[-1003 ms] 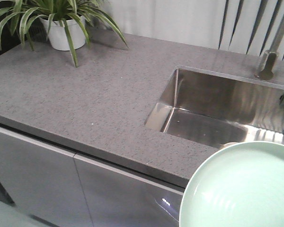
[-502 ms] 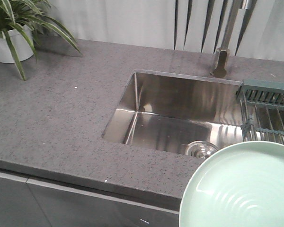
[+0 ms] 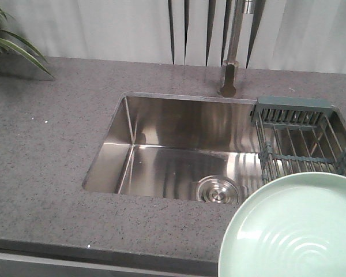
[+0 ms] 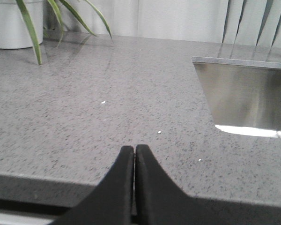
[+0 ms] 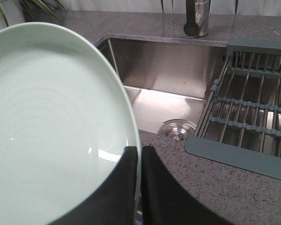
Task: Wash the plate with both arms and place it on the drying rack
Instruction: 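Keep holding the plate while driving up to the sink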
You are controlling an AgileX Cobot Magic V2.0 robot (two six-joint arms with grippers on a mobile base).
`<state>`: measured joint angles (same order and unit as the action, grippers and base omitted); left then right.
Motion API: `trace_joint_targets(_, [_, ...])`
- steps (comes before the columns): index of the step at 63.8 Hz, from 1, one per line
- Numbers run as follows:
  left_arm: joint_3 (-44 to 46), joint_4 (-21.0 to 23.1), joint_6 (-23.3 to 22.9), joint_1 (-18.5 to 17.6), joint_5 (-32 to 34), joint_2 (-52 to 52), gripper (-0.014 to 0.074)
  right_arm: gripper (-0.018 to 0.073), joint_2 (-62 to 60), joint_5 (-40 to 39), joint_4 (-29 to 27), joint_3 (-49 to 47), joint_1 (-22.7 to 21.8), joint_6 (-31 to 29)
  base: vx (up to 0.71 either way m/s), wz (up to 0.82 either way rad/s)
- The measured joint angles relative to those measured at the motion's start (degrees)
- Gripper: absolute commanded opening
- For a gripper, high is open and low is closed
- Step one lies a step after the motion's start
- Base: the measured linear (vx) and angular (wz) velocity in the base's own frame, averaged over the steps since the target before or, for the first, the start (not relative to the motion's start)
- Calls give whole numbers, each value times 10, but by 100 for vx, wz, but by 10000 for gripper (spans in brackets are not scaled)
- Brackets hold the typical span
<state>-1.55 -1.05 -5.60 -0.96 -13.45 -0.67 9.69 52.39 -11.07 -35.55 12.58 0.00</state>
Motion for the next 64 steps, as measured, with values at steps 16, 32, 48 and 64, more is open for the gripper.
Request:
trace_joint_targets(16, [0,0,0,0,0,0,-6,-1,0,0,0,0,0,0,5,-13])
trace_joint_targets(32, [0,0,0,0,0,0,-6,-1,0,0,0,0,0,0,5,-9])
trace_joint_targets(48, [0,0,0,0,0,0,-6,-1,0,0,0,0,0,0,7,-6])
trace_joint_targets(64, [0,0,0,0,0,0,-6,-1,0,0,0,0,0,0,8,-6])
